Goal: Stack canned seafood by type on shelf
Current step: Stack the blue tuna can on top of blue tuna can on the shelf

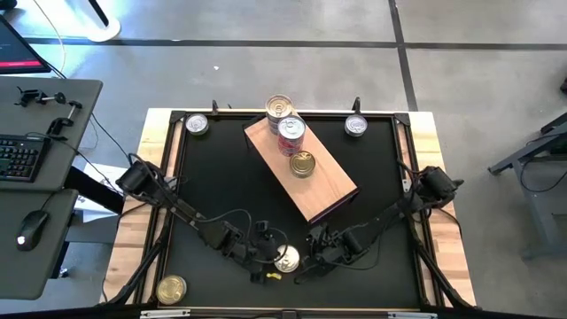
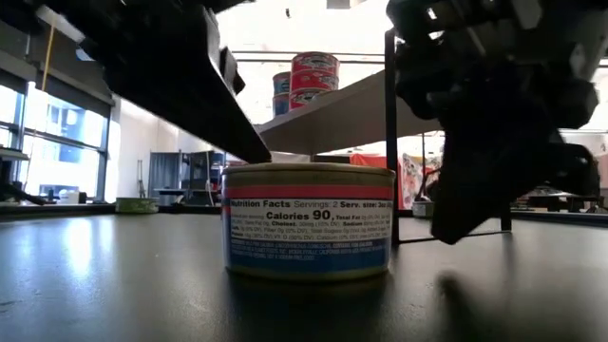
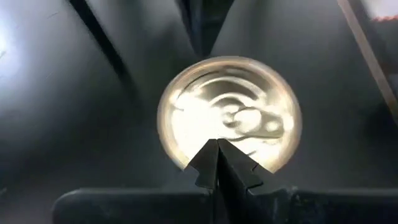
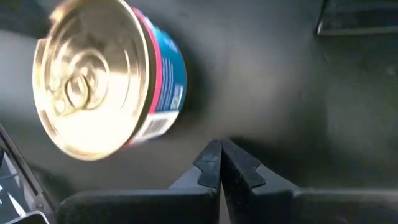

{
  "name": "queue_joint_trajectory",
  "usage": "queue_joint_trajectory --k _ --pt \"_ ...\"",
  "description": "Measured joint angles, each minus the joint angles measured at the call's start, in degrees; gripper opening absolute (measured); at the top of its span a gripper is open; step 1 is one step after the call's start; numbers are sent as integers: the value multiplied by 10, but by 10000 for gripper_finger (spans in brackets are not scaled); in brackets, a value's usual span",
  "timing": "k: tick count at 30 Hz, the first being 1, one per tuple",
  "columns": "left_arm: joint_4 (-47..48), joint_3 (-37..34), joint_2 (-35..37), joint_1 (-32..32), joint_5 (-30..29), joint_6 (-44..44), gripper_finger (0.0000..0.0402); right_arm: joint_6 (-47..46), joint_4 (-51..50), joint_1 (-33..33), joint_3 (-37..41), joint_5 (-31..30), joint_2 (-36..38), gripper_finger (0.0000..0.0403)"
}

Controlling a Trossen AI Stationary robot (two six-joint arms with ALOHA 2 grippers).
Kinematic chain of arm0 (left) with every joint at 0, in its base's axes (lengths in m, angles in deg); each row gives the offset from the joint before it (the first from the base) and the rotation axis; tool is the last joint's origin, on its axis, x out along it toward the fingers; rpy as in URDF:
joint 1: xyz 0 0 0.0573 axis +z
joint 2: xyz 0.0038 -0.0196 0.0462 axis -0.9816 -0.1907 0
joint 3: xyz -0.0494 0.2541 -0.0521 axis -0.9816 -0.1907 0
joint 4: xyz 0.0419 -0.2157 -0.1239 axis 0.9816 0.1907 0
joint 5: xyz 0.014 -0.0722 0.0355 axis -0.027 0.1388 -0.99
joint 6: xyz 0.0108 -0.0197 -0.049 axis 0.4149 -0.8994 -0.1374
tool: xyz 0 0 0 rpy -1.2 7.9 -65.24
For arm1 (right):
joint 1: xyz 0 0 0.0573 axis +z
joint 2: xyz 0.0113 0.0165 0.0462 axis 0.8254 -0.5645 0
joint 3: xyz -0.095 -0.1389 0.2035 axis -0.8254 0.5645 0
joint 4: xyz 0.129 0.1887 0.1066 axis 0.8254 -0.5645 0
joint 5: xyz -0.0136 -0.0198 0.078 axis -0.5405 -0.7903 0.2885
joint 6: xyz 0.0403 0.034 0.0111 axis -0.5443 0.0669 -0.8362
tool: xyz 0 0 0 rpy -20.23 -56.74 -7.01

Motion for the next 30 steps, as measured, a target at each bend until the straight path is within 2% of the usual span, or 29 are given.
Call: queue_joint_trajectory --k 11,19,26,30 --pt "-3 0 -6 4 28 -19 0 46 46 -12 0 10 0 0" --pt "-3 -3 -6 -15 10 -33 0 36 100 -12 0 1 -28 0" --pt "-25 -7 -21 -15 5 -62 0 19 105 -9 1 -13 -33 0" --pt "-53 -6 -39 -19 22 -65 0 6 107 -8 -3 -11 -33 0"
